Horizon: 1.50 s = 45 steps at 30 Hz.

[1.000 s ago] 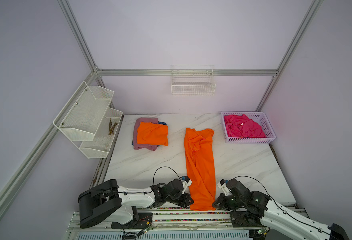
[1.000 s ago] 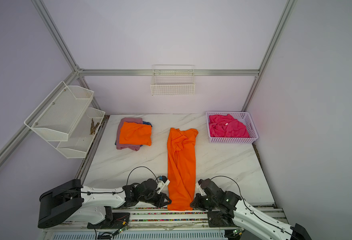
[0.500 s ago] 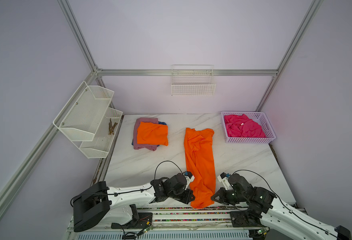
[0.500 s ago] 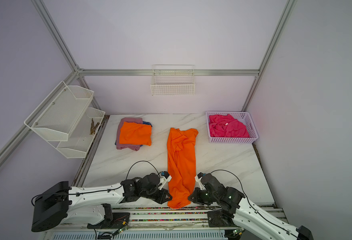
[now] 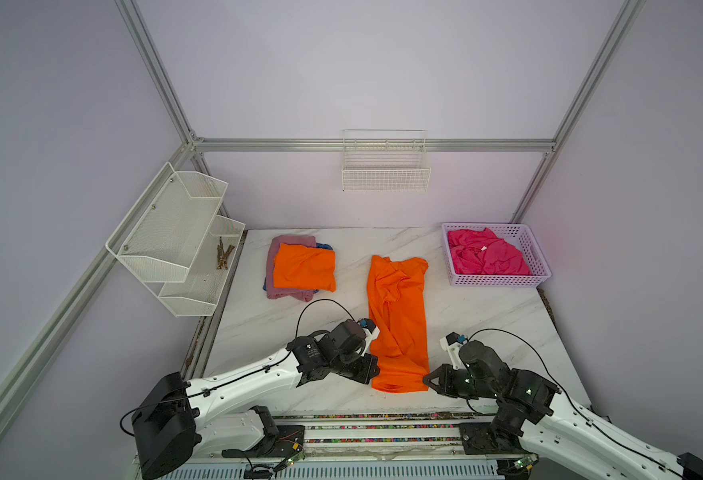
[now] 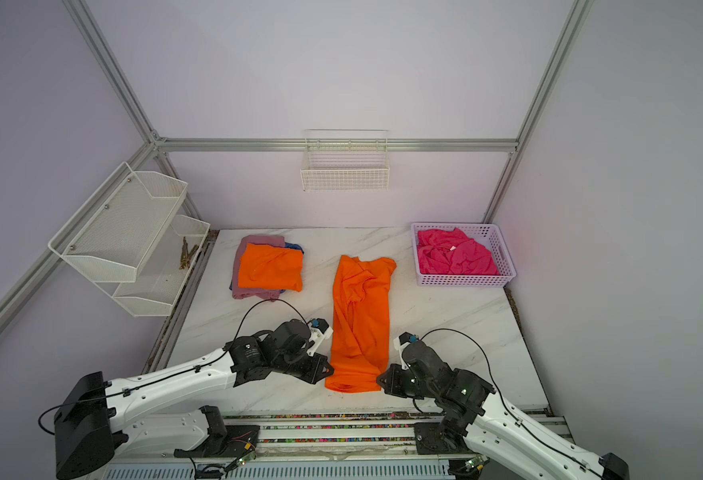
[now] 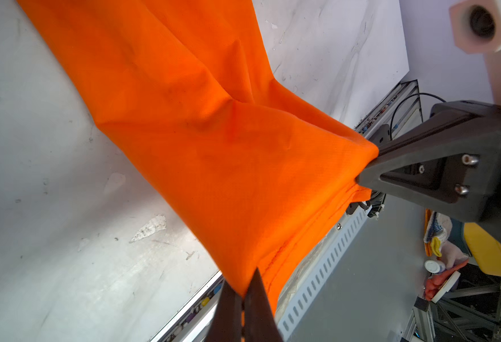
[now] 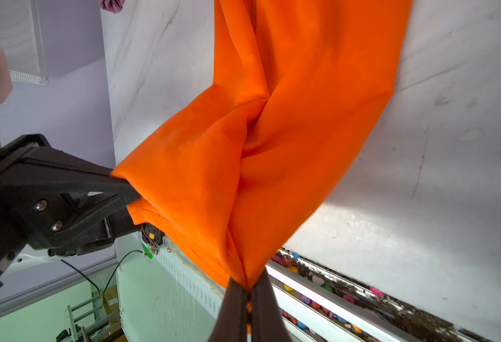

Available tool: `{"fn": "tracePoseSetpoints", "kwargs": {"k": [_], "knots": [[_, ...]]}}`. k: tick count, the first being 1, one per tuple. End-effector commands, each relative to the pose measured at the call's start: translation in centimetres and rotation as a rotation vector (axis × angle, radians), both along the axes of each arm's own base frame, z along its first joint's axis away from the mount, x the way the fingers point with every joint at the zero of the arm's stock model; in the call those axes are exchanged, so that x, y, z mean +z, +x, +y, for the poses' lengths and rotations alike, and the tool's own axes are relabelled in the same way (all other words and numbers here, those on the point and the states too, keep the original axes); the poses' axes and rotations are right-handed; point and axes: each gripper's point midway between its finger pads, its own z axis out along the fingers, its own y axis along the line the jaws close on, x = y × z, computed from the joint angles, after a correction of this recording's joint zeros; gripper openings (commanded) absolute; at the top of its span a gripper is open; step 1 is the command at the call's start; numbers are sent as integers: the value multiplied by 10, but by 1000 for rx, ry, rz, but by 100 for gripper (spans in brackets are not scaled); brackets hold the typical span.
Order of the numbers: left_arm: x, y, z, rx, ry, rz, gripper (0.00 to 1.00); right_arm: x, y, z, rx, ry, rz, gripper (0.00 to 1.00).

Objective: Fold and stack t-shirts
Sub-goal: Fold the T-shirt.

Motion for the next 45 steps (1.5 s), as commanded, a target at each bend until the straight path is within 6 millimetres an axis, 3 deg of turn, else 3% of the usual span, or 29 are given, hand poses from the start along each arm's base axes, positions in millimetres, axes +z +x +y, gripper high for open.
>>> {"fn": "tracePoseSetpoints", "kwargs": {"k": [1, 9, 16, 23, 35, 45], "knots": [[1, 8, 6, -22, 46, -17, 3, 1, 17, -7, -62, -64, -47, 0], [1, 34, 14, -13, 80, -30, 3, -3, 40, -3, -93, -140, -78, 0], [1, 59, 22, -14, 80, -24, 4, 10, 62, -14, -176, -159, -129, 0], [-6, 86, 18, -54, 85, 1, 4, 19, 86, -14, -193, -188, -161, 0], [-1, 133, 19, -68, 53, -3, 4, 8, 110, -27, -243, -230, -155, 0], [-6, 168, 3, -128, -1, 30, 4, -2, 140, -31, -262, -295, -173, 0]]}}
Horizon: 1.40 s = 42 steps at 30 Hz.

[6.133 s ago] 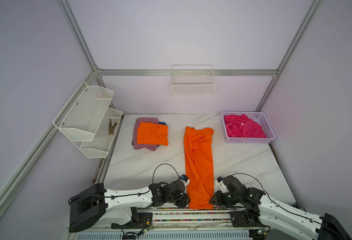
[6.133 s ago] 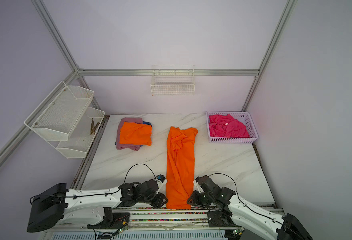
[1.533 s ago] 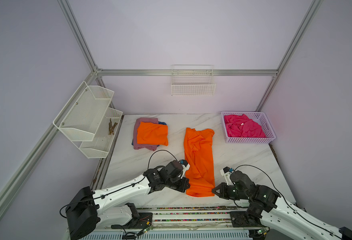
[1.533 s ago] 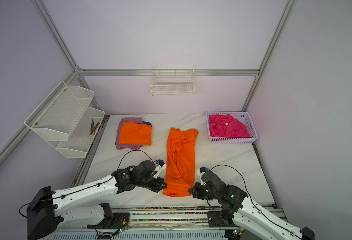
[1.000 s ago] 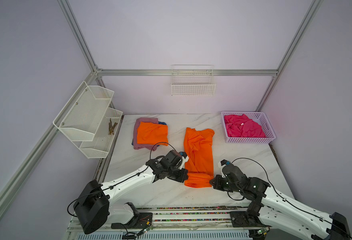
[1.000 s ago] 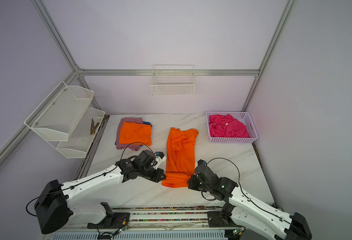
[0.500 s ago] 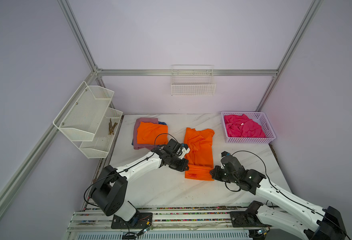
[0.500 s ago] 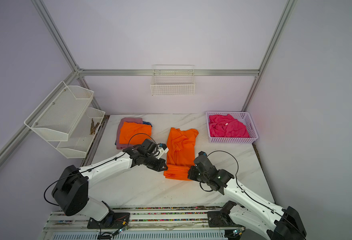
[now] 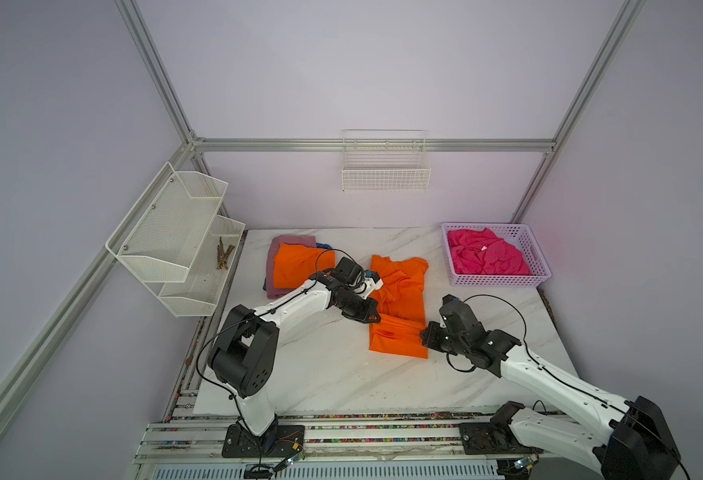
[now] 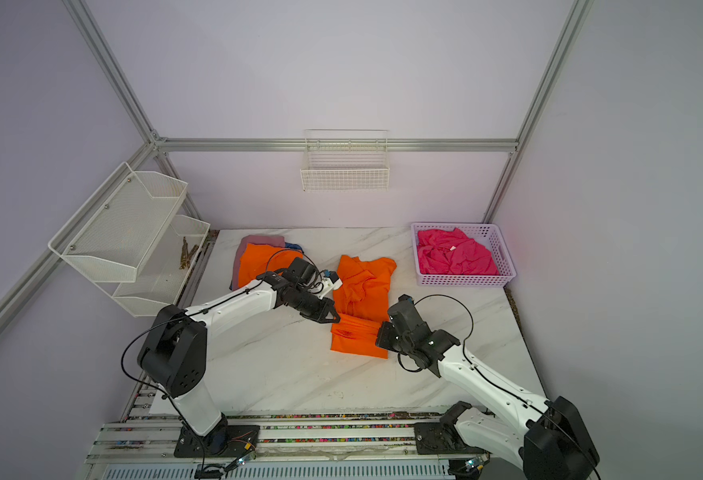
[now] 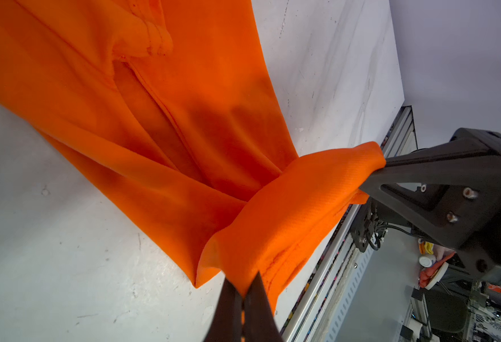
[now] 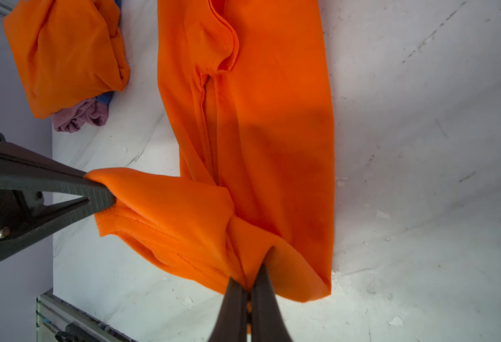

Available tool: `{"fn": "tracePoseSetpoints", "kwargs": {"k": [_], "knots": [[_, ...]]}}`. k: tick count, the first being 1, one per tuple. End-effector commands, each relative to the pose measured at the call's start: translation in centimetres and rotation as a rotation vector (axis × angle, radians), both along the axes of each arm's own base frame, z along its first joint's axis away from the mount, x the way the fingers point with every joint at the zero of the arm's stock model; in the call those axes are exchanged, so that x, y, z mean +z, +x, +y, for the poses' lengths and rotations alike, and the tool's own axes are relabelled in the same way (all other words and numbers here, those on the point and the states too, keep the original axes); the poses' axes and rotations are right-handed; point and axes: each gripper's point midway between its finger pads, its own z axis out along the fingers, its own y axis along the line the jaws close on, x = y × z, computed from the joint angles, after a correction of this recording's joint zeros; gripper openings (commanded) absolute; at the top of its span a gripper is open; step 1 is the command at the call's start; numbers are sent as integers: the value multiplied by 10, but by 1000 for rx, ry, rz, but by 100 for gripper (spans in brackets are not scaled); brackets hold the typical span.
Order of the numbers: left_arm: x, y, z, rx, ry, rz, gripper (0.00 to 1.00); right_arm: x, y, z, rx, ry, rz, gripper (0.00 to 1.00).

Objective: Fold and stack t-shirts
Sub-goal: Fold the T-shirt.

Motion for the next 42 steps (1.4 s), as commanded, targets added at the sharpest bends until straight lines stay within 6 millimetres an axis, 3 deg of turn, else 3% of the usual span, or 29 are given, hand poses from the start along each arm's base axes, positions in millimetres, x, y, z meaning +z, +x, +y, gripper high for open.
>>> {"fn": "tracePoseSetpoints", "kwargs": {"k": [1, 11, 17, 18, 20, 21, 26, 35, 42], "knots": [[2, 19, 11, 5, 13, -20, 4, 0, 17, -16, -51, -84, -30, 0], [-13, 50, 20, 66, 10, -21, 5, 2, 43, -17, -74, -139, -42, 0], [-23, 56, 16, 67, 6, 4, 14, -5, 46, -19, -73, -154, -24, 0], [-24, 56, 16, 65, 6, 5, 16, -7, 45, -19, -73, -152, -20, 3], [-24, 57, 15, 66, 5, 6, 22, -9, 44, -20, -74, -147, -13, 28], [-24, 58, 15, 66, 2, 8, 25, -9, 44, -20, -76, -144, -17, 35], [-24, 59, 12, 74, -5, 30, 29, -8, 45, -17, -61, -121, -29, 47], [-18, 51, 14, 78, -16, 27, 29, -7, 46, -13, -29, -109, -36, 50], [-7, 47, -1, 29, -64, 8, 29, -10, 43, -15, -16, -131, -10, 49]]}}
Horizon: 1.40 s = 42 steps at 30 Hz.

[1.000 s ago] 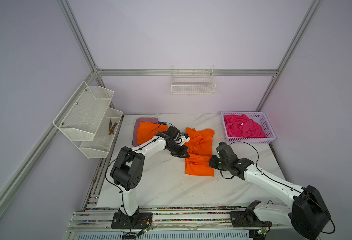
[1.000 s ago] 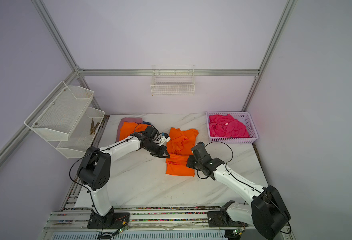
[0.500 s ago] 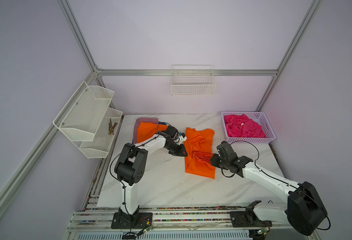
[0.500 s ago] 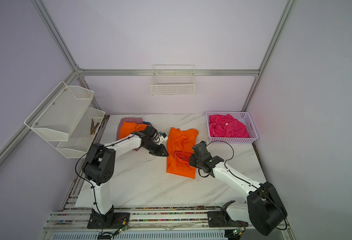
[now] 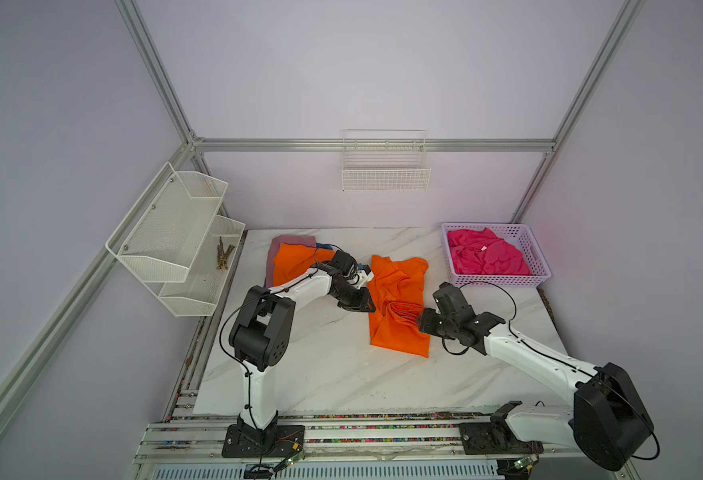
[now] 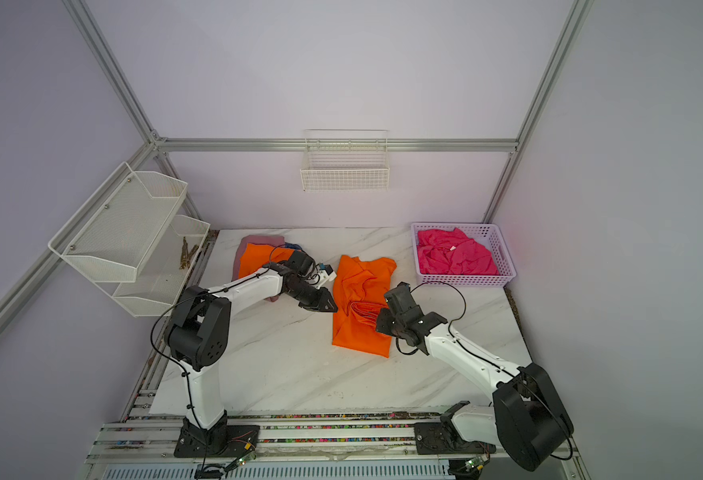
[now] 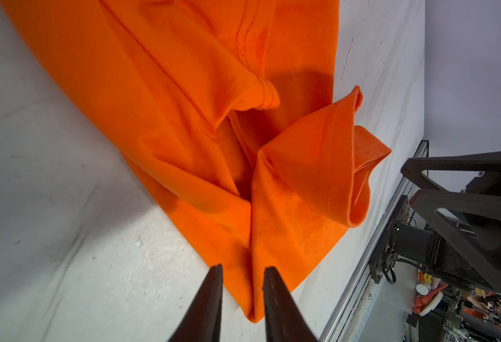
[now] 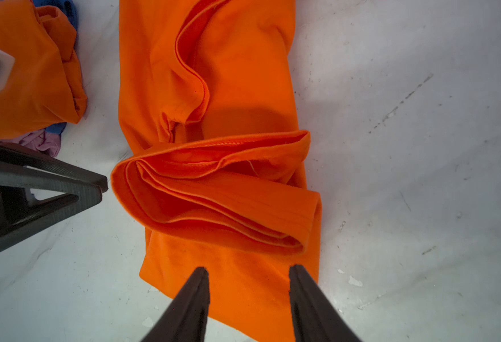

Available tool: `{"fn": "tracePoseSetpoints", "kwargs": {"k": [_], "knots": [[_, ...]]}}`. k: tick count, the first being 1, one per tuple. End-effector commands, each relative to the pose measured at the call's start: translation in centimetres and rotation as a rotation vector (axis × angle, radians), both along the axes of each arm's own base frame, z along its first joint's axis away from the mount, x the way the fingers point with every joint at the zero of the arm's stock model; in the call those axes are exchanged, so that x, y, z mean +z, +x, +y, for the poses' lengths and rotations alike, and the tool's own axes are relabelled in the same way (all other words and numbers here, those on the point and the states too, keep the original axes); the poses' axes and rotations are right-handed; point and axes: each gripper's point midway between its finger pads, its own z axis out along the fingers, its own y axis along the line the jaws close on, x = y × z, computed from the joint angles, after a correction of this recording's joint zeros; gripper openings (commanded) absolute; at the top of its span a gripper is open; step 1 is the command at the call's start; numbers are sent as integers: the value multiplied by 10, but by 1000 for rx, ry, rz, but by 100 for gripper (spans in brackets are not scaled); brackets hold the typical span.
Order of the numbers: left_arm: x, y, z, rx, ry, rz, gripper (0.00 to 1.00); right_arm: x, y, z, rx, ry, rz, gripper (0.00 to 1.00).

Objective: Fold and stack t-shirts
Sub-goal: Fold the T-shirt, then smooth out the T-shirt at the center of the board.

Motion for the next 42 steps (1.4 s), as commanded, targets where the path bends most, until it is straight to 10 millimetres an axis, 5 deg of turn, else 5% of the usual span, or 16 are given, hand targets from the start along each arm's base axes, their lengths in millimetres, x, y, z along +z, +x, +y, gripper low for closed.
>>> {"fn": "tracePoseSetpoints", "kwargs": {"k": [1, 10, 17, 25, 30, 36, 42], "knots": [[30, -2, -18, -54, -71, -68, 29, -1, 0, -8, -12, -34, 1, 49], [29, 7, -28, -106, -43, -146, 28, 11, 6, -16, -46, -47, -71, 50], [12, 12, -27, -138, -4, -157, 29, -10, 6, -28, -26, -183, -4, 49], [-2, 7, -29, -170, 23, -135, 29, -10, 10, -13, 9, -120, -11, 47], [-4, 4, -32, -189, 24, -132, 29, -20, 7, -2, 78, -95, 7, 25], [-1, 3, -39, -208, 26, -139, 29, -34, 5, 0, 93, -102, 34, 31], [9, 6, -35, -196, 47, -176, 20, -22, 14, 12, 122, -54, -9, 10]]}}
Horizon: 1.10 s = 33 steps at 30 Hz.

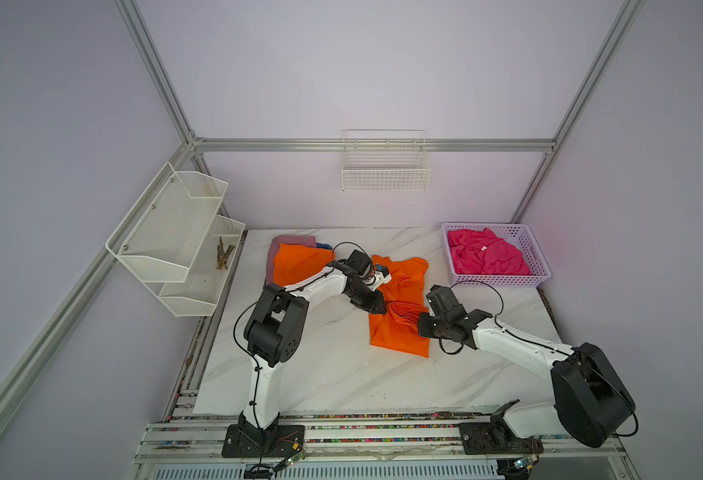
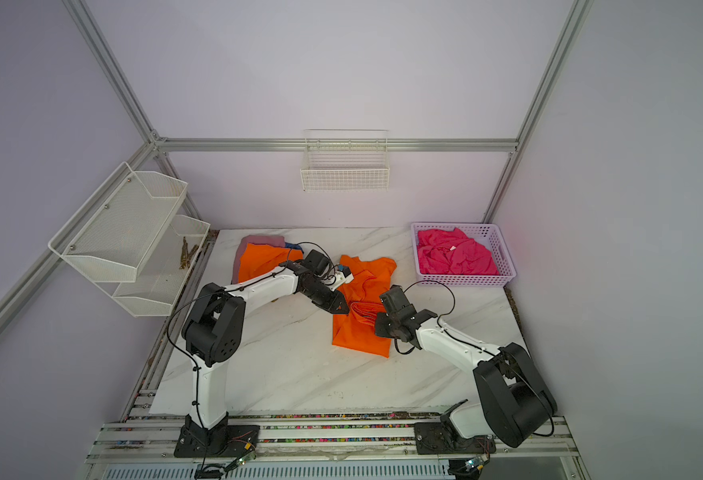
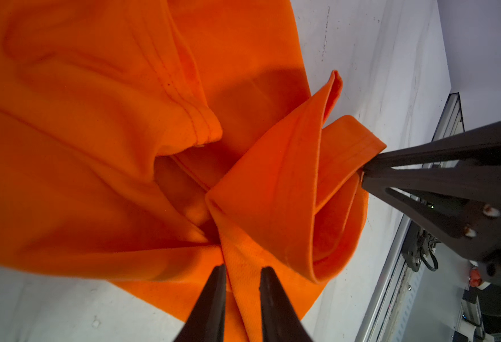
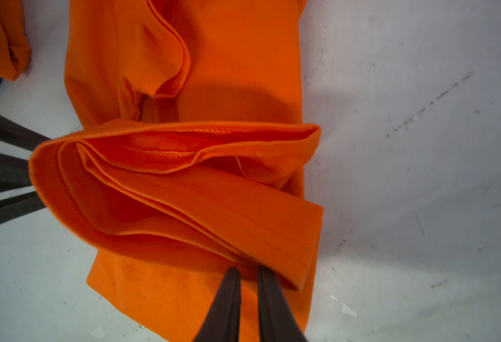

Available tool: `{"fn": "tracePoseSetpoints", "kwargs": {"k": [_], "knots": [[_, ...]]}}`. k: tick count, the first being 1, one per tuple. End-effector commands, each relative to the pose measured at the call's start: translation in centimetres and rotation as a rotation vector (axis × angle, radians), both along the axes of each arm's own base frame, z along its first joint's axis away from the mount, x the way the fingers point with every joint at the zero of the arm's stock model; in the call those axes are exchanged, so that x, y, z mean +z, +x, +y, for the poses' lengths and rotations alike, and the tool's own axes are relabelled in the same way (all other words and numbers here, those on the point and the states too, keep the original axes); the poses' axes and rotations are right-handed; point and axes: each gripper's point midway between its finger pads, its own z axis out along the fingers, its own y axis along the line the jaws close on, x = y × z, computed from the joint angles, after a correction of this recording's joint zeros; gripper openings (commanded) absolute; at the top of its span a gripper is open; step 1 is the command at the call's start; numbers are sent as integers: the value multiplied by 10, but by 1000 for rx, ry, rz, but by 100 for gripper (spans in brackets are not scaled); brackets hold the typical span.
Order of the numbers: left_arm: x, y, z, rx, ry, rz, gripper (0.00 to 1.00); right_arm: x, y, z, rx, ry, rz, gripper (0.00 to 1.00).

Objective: Fold and stack t-shirts
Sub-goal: Smooth out the T-shirt at the center of the board.

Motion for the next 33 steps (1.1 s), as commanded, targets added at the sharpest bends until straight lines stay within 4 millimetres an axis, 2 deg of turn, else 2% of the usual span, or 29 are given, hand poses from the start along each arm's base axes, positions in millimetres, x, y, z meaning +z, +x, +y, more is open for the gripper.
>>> {"fn": "tracePoseSetpoints", "kwargs": {"k": [1, 3, 13, 19, 24, 29, 32, 33], "knots": [[17, 4, 0, -9, -2, -52, 19, 12, 11, 6, 12, 34, -59, 5], [18, 1, 1, -11, -1, -52, 16, 16, 15, 5, 7, 29, -85, 0], [24, -8, -9, -33, -40, -34, 16, 17, 47, 3, 15, -7, -112, 0], [25, -17, -9, -58, -16, -63, 20, 40, 55, -5, 4, -31, -179, 0], [19, -17, -15, -69, -37, -54, 24, 34, 63, -12, 6, -45, -168, 0], [24, -14, -24, -74, -62, -61, 25, 22, 69, -17, 5, -64, -149, 0], [26, -13, -30, -82, -76, -68, 26, 30, 67, -19, 10, -72, -151, 0], [25, -12, -32, -82, -80, -67, 26, 34, 65, -21, 10, -76, -157, 8]]}}
